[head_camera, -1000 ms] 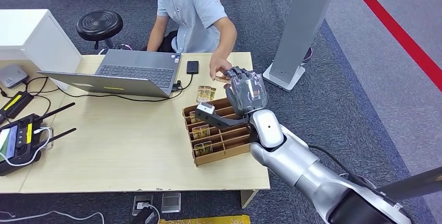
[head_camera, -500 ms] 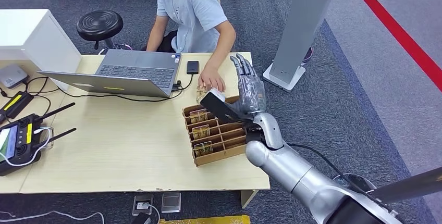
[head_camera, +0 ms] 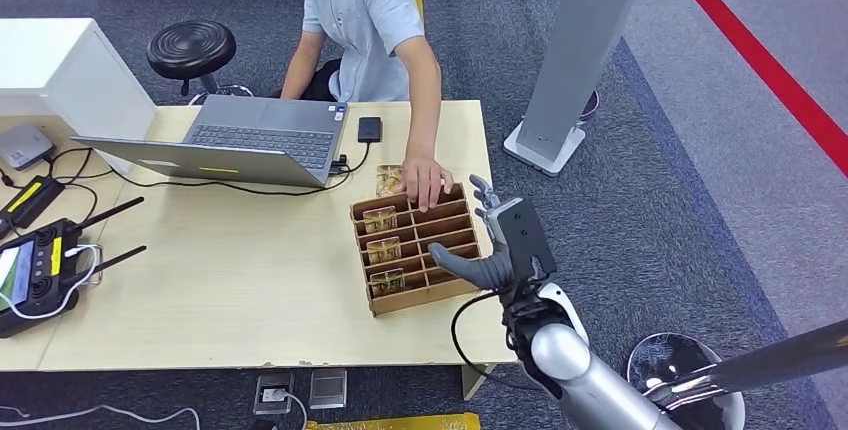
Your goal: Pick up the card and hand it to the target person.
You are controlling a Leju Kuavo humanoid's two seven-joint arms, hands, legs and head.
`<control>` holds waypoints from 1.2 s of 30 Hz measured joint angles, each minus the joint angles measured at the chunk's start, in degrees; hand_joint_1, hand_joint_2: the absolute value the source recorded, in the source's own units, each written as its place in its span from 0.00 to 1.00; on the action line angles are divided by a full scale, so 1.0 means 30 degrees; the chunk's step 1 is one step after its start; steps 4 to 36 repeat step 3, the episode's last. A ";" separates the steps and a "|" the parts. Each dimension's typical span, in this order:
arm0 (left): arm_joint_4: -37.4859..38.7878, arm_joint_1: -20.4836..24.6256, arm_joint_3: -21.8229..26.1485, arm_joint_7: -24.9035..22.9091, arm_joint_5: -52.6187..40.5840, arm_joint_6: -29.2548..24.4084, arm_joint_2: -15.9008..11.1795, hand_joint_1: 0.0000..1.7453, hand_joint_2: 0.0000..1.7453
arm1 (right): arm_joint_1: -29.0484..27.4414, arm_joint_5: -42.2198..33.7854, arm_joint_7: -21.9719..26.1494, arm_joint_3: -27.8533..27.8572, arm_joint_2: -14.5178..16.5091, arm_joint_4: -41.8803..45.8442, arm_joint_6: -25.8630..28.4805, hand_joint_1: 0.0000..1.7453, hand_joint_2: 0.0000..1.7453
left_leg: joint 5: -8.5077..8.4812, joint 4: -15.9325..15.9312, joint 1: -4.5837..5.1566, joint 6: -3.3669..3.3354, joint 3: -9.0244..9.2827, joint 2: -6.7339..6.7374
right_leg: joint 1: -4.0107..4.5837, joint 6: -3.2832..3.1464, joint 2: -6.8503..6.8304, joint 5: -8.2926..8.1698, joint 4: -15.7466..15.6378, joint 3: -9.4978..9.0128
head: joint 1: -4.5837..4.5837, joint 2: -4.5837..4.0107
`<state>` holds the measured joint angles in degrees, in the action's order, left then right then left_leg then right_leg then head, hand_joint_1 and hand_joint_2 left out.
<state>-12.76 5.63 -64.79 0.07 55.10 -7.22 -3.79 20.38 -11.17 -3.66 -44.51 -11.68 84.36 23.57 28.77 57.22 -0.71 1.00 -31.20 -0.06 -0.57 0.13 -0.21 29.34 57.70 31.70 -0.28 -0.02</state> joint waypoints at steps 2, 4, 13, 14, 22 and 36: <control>0.0000 0.0001 0.0002 -0.0104 0.0024 0.0011 -0.0031 0.00 0.00 | -0.0798 0.0144 -0.0774 0.0155 -0.0439 0.0592 -0.0617 0.00 1.00 | 0.0001 0.0000 0.0000 0.0000 -0.0003 0.0000 | 0.0000 0.0000 0.0000 0.0000 0.0000 0.0001 | 0.0000 0.0000; 0.0000 0.0002 0.0002 -0.0136 0.0026 0.0014 -0.0038 0.00 0.00 | -0.0998 0.0184 -0.0956 0.0193 -0.0540 0.0719 -0.0763 0.00 1.00 | 0.0001 0.0000 0.0000 0.0000 -0.0004 0.0000 | 0.0000 0.0000 0.0000 0.0000 0.0000 0.0001 | 0.0002 0.0000; 0.0000 0.0002 0.0002 -0.0136 0.0026 0.0014 -0.0038 0.00 0.00 | -0.0998 0.0184 -0.0956 0.0193 -0.0540 0.0719 -0.0763 0.00 1.00 | 0.0001 0.0000 0.0000 0.0000 -0.0004 0.0000 | 0.0000 0.0000 0.0000 0.0000 0.0000 0.0001 | 0.0002 0.0000; 0.0000 0.0002 0.0002 -0.0136 0.0026 0.0014 -0.0038 0.00 0.00 | -0.0998 0.0184 -0.0956 0.0193 -0.0540 0.0719 -0.0763 0.00 1.00 | 0.0001 0.0000 0.0000 0.0000 -0.0004 0.0000 | 0.0000 0.0000 0.0000 0.0000 0.0000 0.0001 | 0.0002 0.0000; 0.0000 0.0002 0.0002 -0.0136 0.0026 0.0014 -0.0038 0.00 0.00 | -0.0998 0.0184 -0.0956 0.0193 -0.0540 0.0719 -0.0763 0.00 1.00 | 0.0001 0.0000 0.0000 0.0000 -0.0004 0.0000 | 0.0000 0.0000 0.0000 0.0000 0.0000 0.0001 | 0.0002 0.0000; 0.0000 0.0002 0.0002 -0.0136 0.0026 0.0014 -0.0038 0.00 0.00 | -0.0998 0.0184 -0.0956 0.0193 -0.0540 0.0719 -0.0763 0.00 1.00 | 0.0001 0.0000 0.0000 0.0000 -0.0004 0.0000 | 0.0000 0.0000 0.0000 0.0000 0.0000 0.0001 | 0.0002 0.0000</control>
